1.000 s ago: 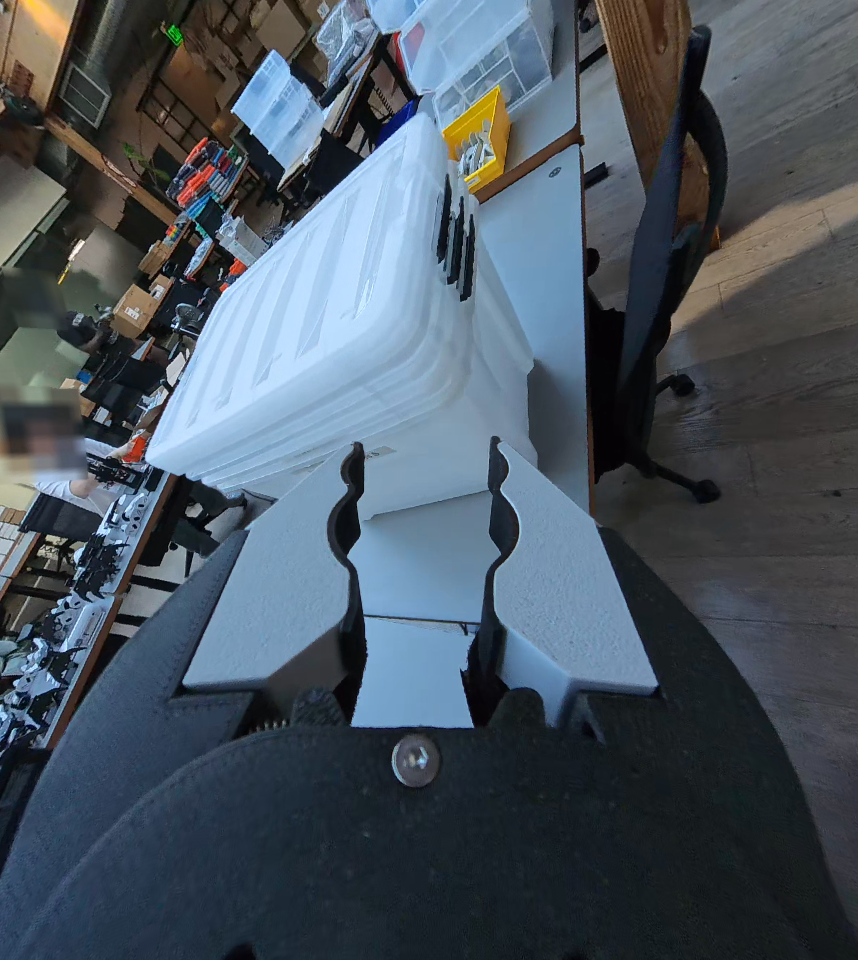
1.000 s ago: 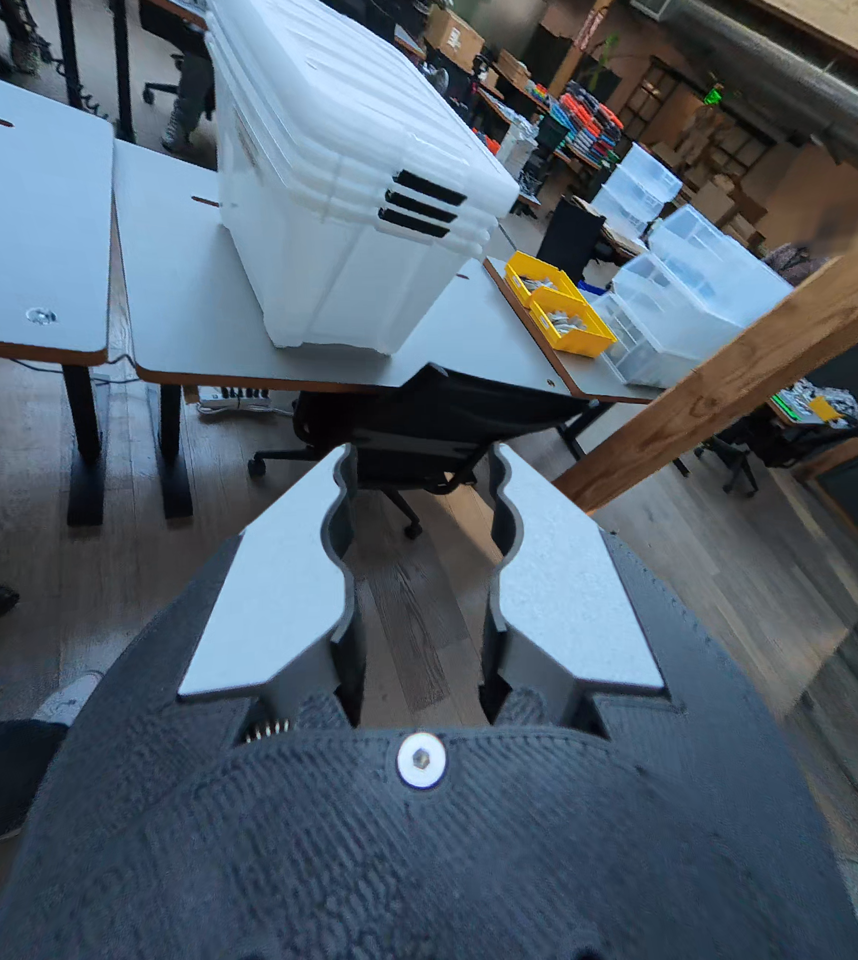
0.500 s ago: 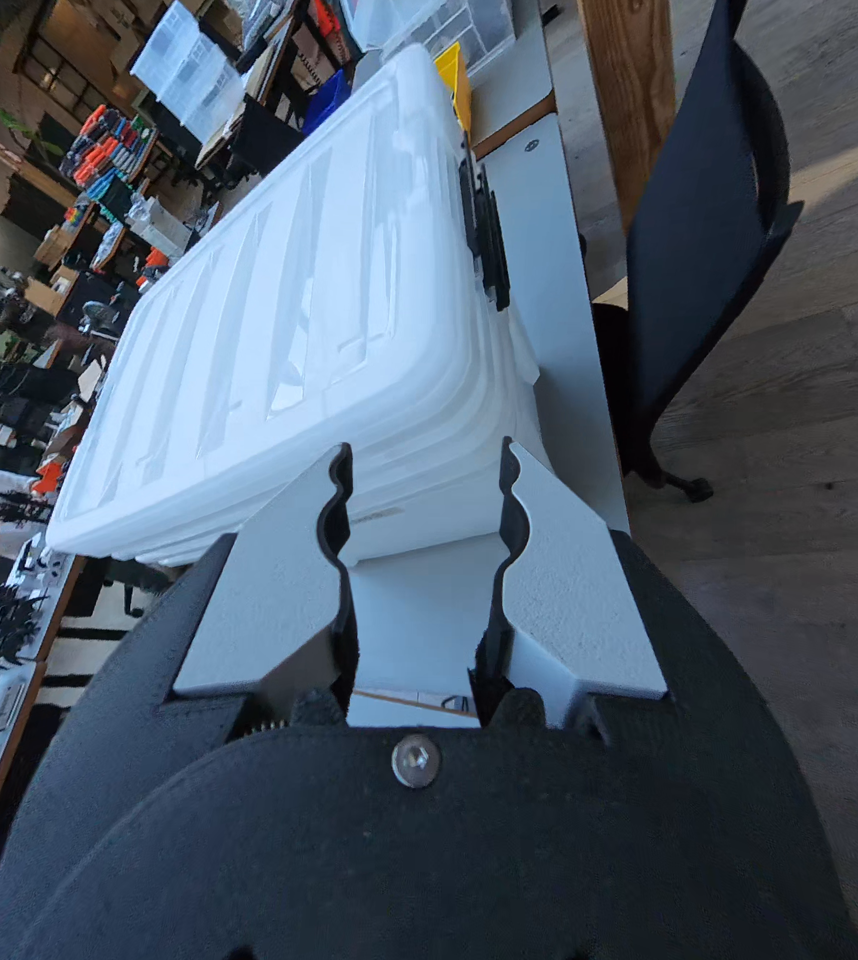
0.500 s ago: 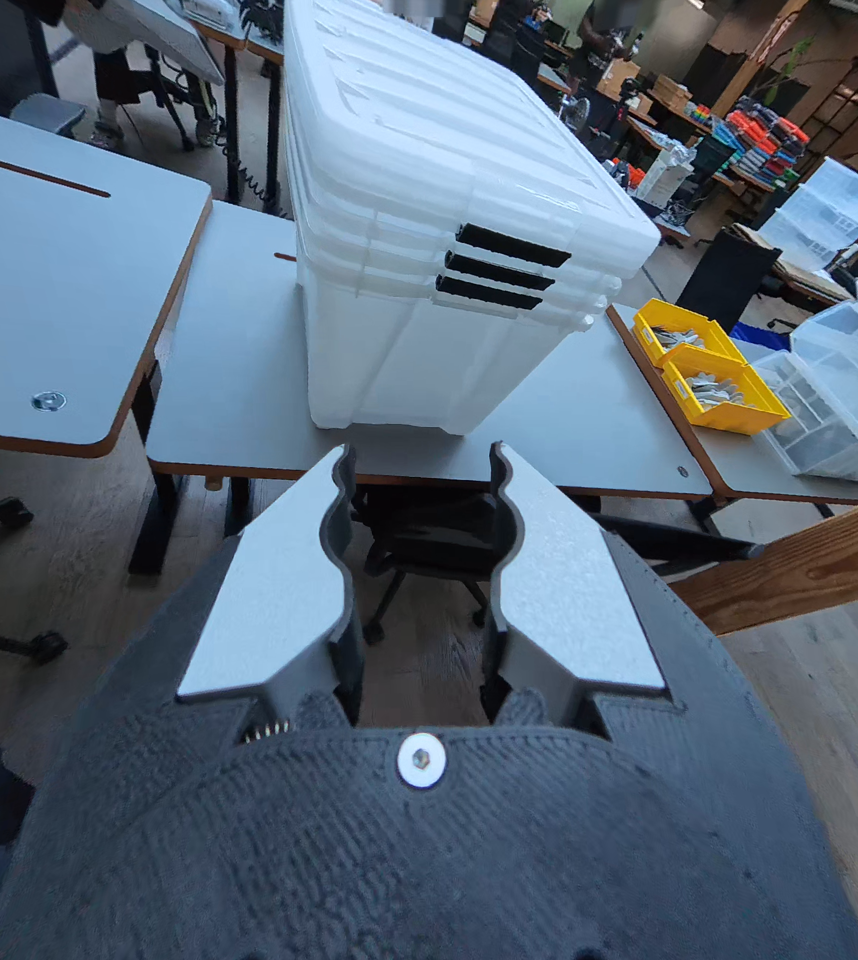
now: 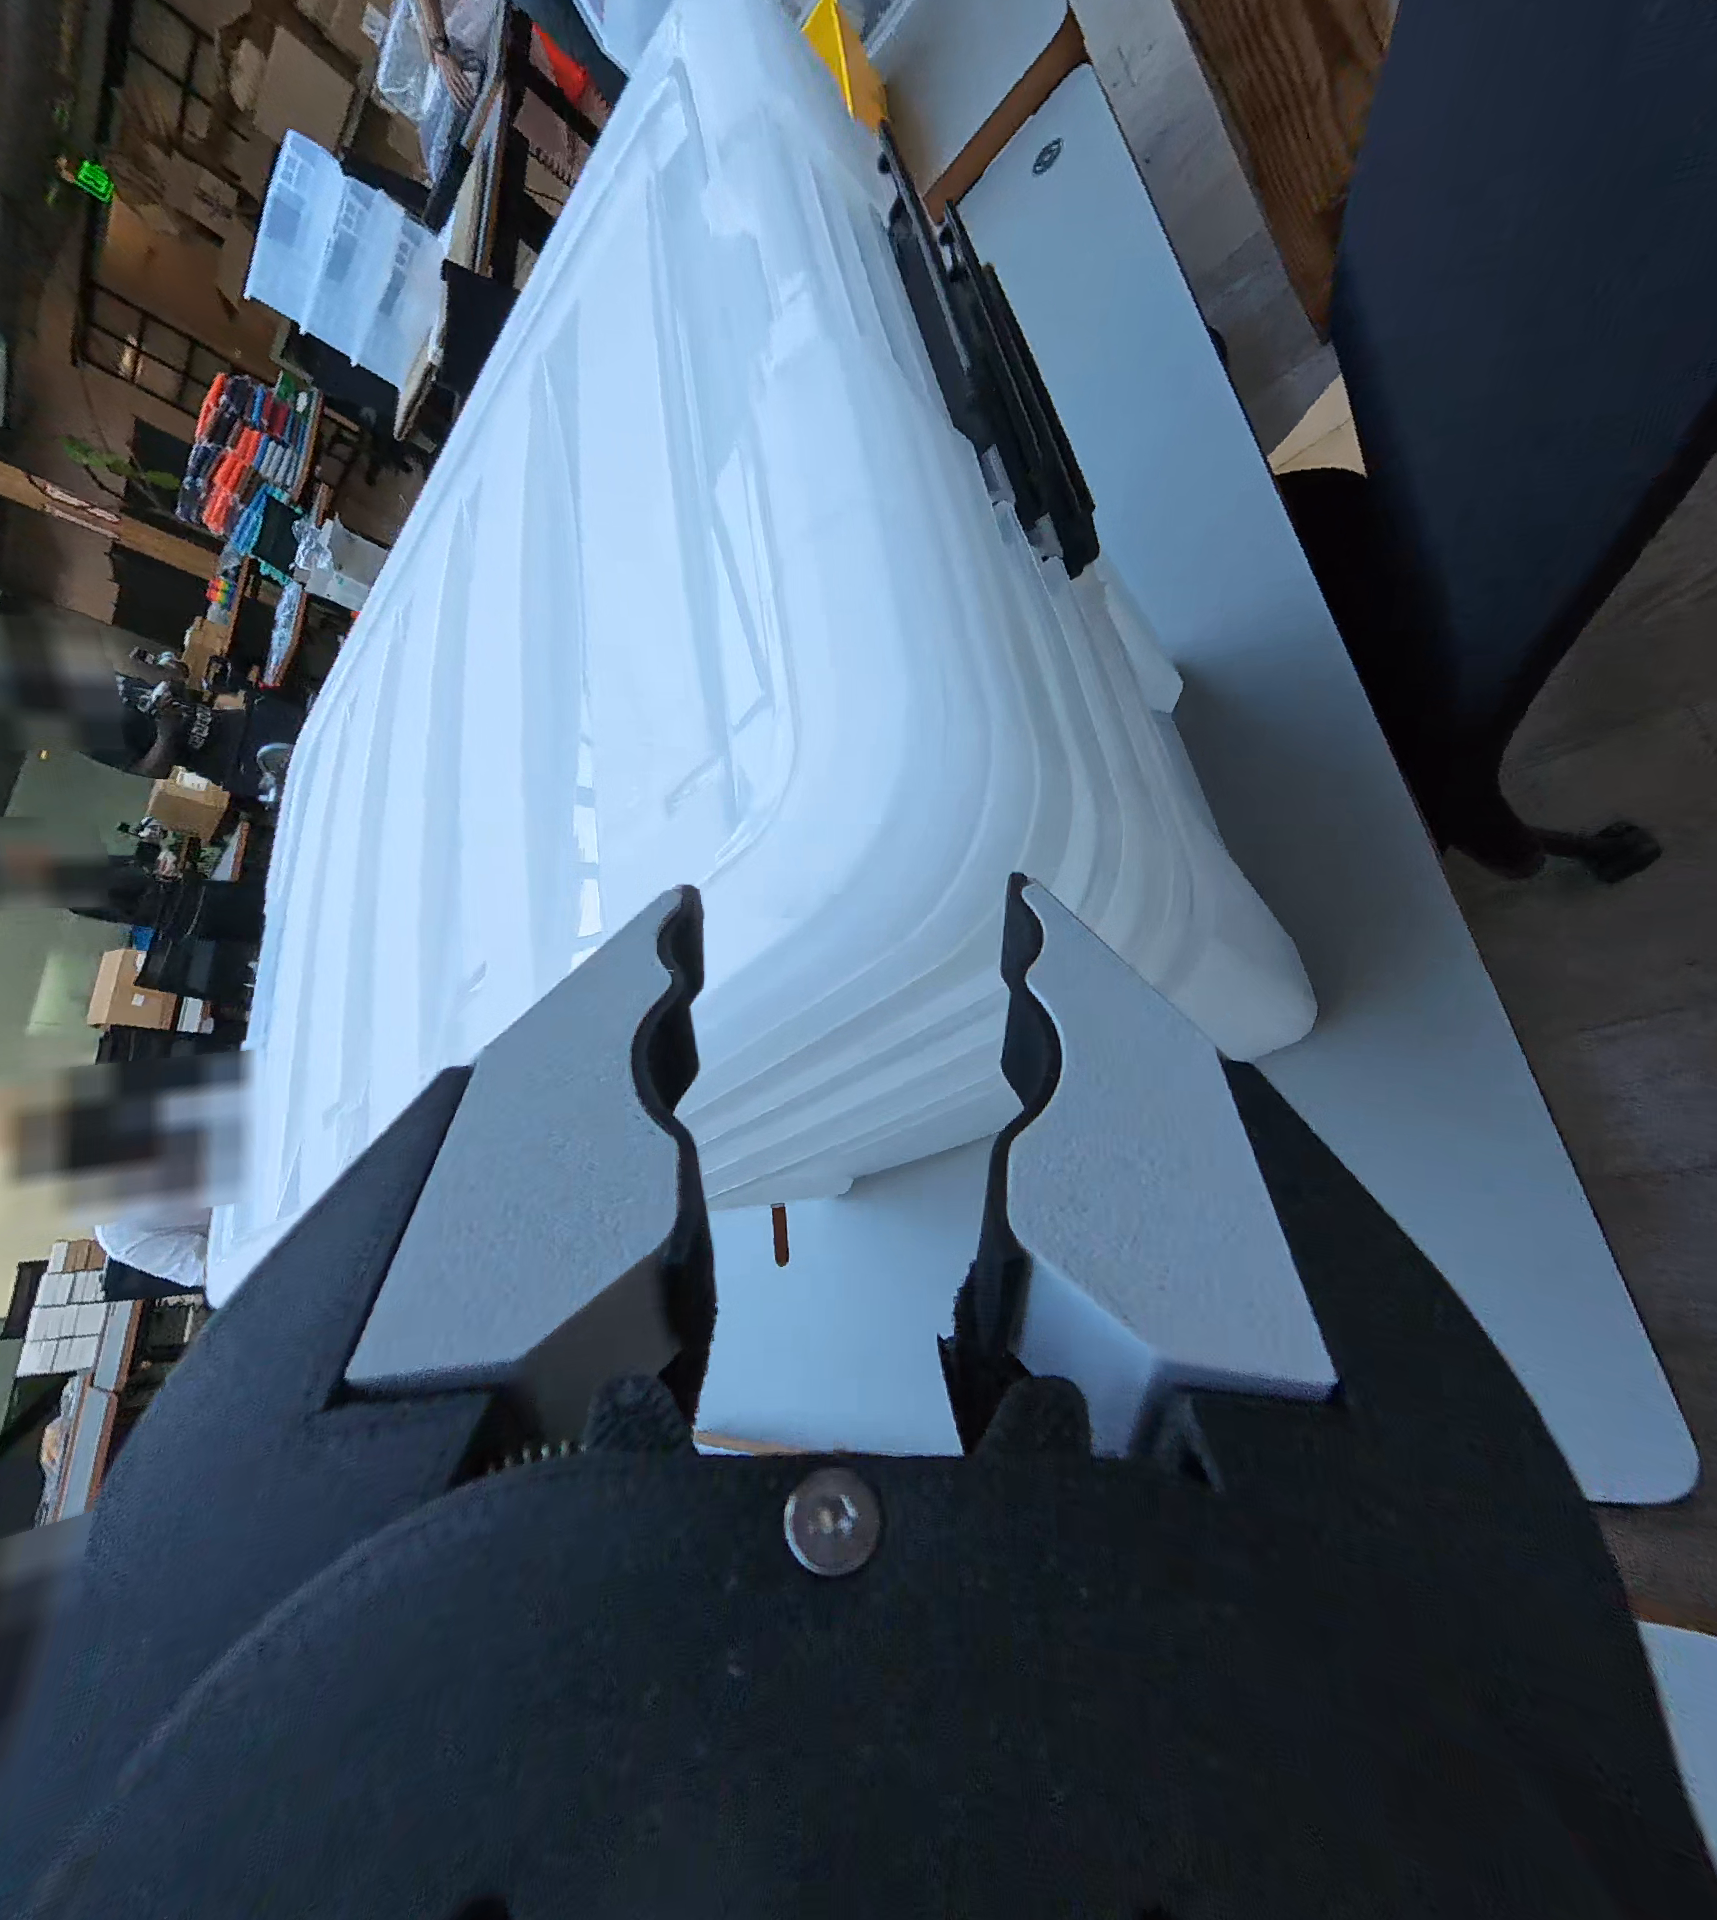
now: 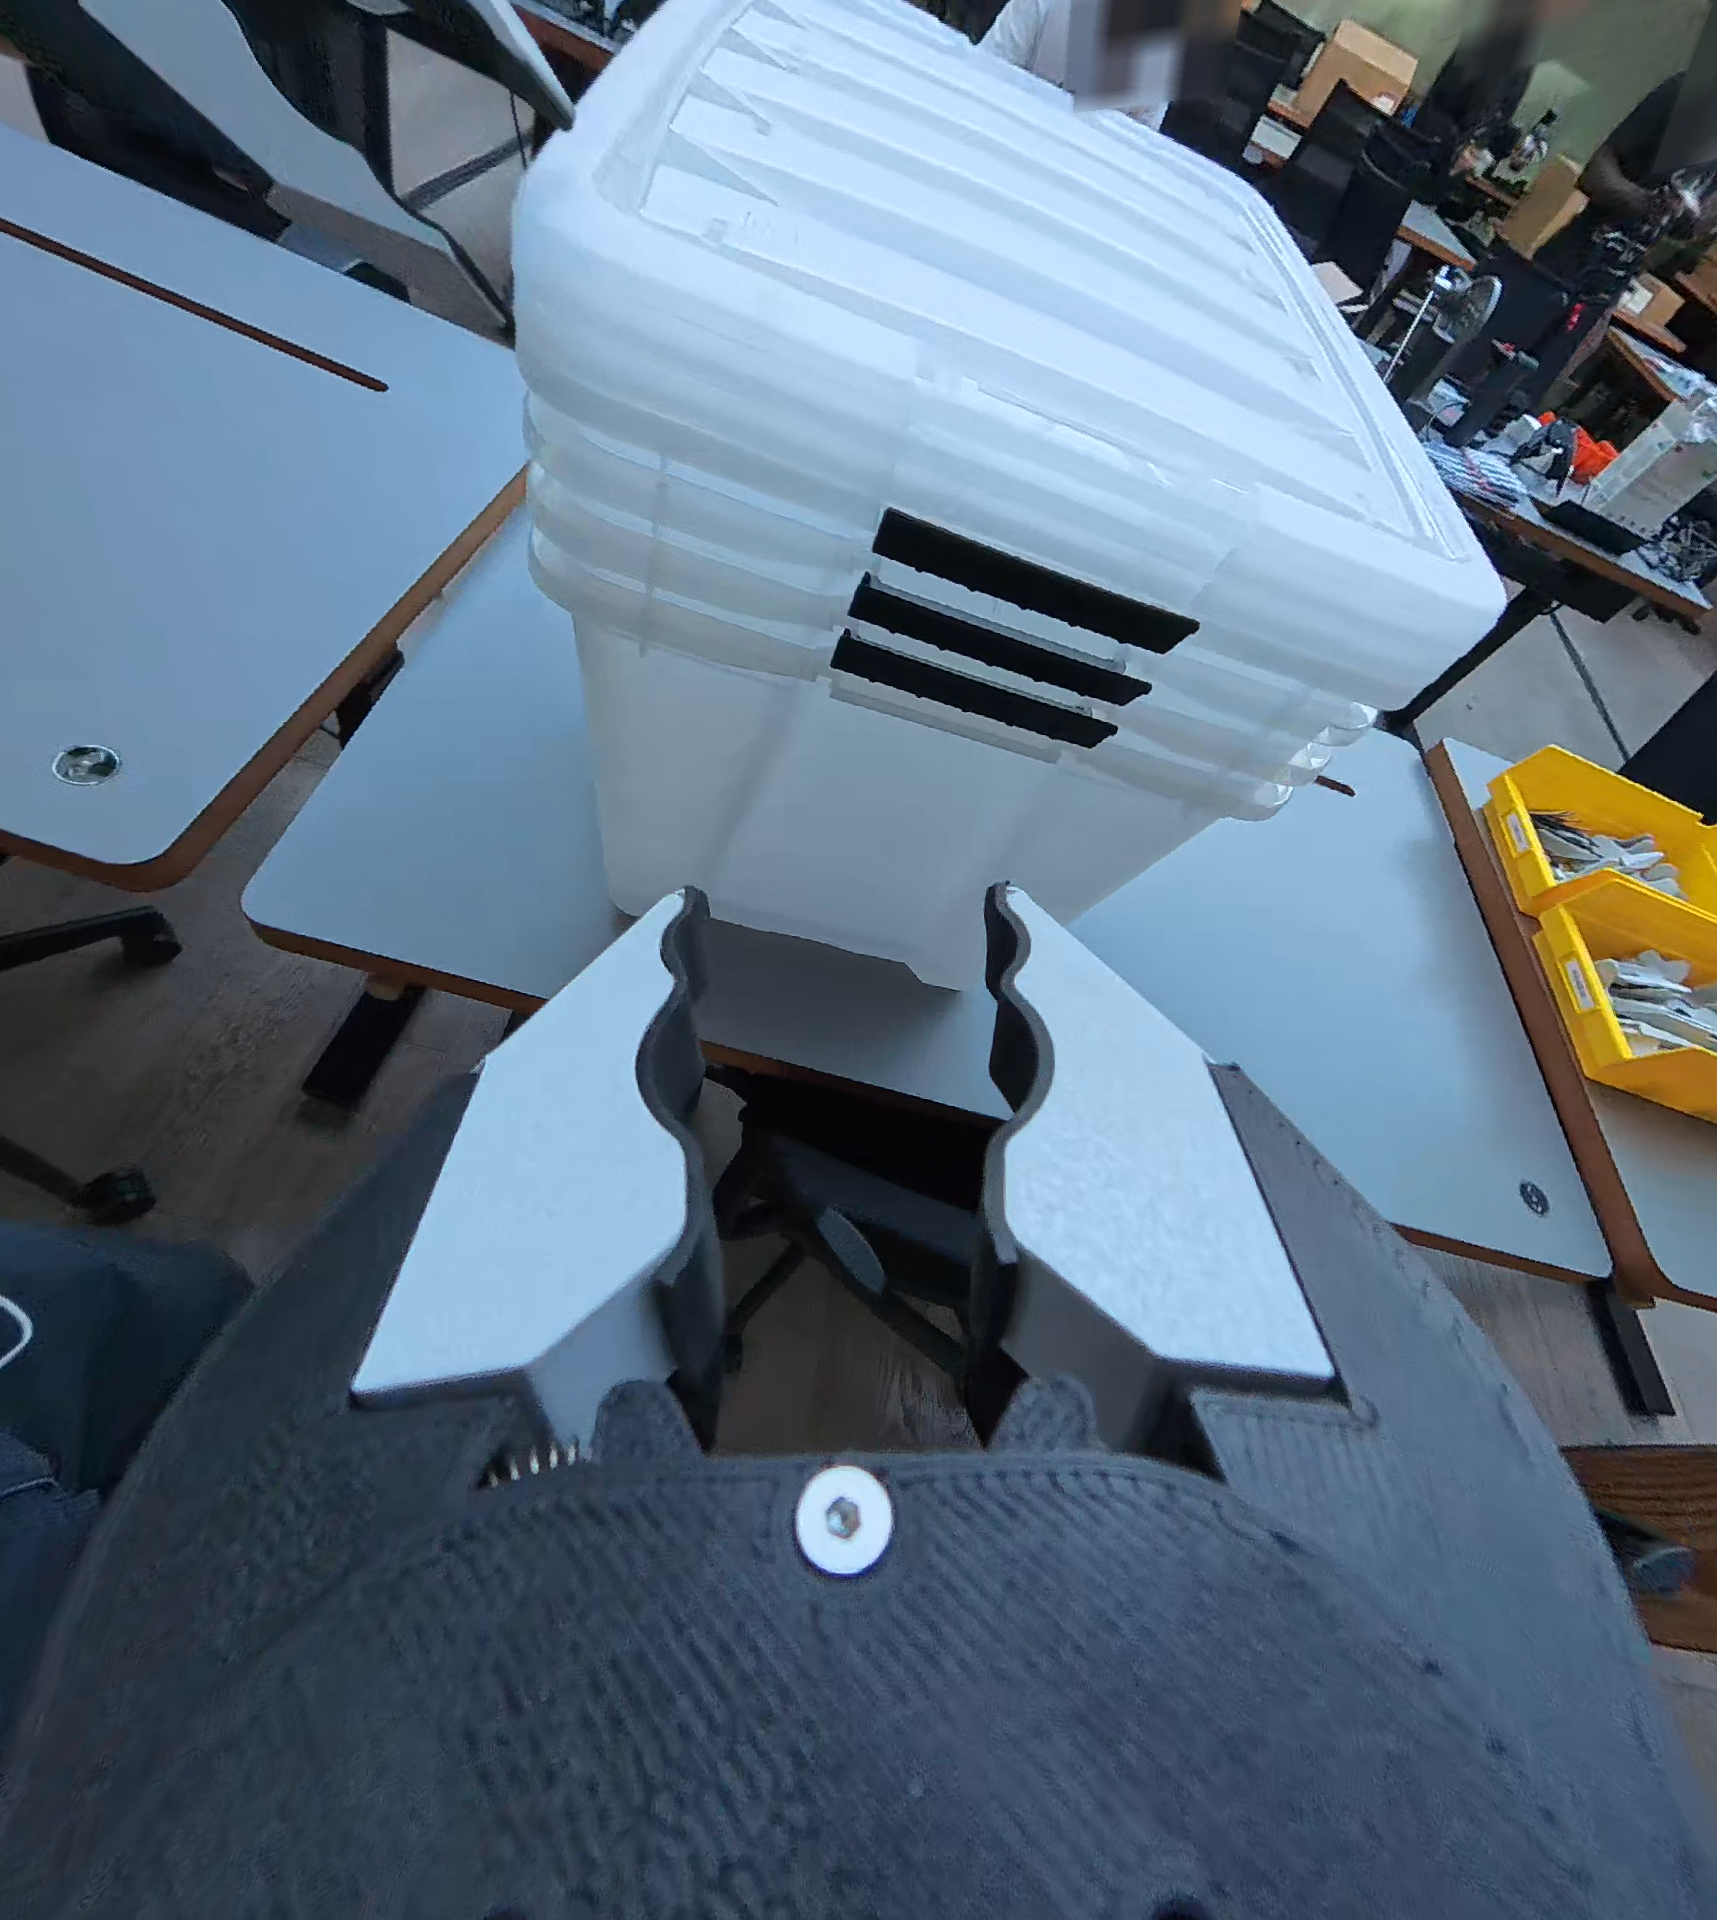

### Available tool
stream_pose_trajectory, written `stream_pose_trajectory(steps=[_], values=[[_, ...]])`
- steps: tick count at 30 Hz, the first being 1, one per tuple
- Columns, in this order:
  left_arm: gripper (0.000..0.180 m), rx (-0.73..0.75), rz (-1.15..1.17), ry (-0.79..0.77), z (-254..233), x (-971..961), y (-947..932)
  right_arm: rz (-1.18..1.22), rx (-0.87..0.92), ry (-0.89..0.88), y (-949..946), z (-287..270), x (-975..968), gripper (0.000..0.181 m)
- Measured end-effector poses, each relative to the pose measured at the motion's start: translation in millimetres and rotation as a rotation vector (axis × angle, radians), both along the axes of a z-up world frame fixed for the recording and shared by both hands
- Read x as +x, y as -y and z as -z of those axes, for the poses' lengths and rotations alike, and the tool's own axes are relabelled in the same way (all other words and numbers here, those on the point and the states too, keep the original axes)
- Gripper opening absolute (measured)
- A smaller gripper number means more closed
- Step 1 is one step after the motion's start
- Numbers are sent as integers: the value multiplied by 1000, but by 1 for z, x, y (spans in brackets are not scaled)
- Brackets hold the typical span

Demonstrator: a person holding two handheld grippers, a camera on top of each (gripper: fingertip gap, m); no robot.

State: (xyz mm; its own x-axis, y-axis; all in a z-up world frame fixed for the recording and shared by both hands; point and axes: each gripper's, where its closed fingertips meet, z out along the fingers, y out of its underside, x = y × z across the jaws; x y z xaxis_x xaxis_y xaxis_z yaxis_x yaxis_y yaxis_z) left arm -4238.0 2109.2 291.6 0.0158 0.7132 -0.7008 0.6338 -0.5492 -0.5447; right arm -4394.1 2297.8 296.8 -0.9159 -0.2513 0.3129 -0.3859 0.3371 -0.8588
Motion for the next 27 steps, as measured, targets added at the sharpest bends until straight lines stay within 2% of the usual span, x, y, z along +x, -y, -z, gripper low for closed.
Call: stream_pose_trajectory(steps=[6,12,19,24,27], values=[[56,22,68,-40,2,-4,2,-47,17,78,38,15,3,53],[57,58,151,-121,-6,-4,4,-87,-25,55,81,7,30,53],[45,-34,257,-213,-6,-6,-6,-182,-128,26,120,-1,73,53],[32,-212,359,-191,-2,-6,-14,-231,-119,-33,140,6,93,53],[28,-236,394,-172,0,-7,-16,-271,-115,-64,147,4,103,53]])
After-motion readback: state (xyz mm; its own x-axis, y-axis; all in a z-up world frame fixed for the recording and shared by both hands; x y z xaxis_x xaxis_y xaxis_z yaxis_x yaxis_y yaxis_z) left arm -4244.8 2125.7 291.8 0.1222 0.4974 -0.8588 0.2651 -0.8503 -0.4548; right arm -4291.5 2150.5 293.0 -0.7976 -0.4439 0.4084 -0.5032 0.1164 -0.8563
